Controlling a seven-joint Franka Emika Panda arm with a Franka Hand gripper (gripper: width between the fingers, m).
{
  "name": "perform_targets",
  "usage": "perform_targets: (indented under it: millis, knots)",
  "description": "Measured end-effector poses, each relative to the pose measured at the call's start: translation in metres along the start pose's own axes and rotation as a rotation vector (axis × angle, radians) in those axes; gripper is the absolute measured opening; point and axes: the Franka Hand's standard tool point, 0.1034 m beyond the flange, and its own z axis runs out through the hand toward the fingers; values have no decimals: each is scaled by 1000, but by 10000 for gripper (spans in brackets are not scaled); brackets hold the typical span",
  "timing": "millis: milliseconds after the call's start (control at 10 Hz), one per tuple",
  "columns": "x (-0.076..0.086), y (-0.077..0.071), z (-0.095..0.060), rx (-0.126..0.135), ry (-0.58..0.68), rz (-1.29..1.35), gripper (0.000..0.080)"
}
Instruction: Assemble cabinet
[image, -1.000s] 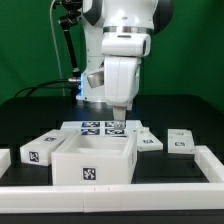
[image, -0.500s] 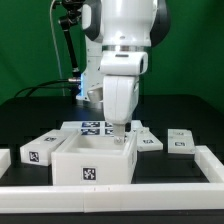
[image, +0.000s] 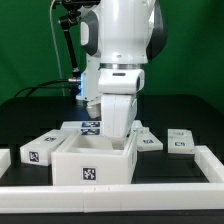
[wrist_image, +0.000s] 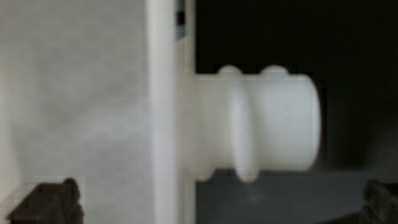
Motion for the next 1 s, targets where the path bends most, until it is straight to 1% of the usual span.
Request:
perform_targets:
  millis: [100,300,400,600,700,1000]
  knots:
    - [3,1,-1,-4,2,-4,783]
    - [2,0,0,-2,1,-3,426]
    - [2,0,0,-1,1,-3,426]
    - [2,0,0,-1,1,-3,146]
    - [2,0,0,-1,1,-3,34]
    - [2,0,0,-1,1,-3,34]
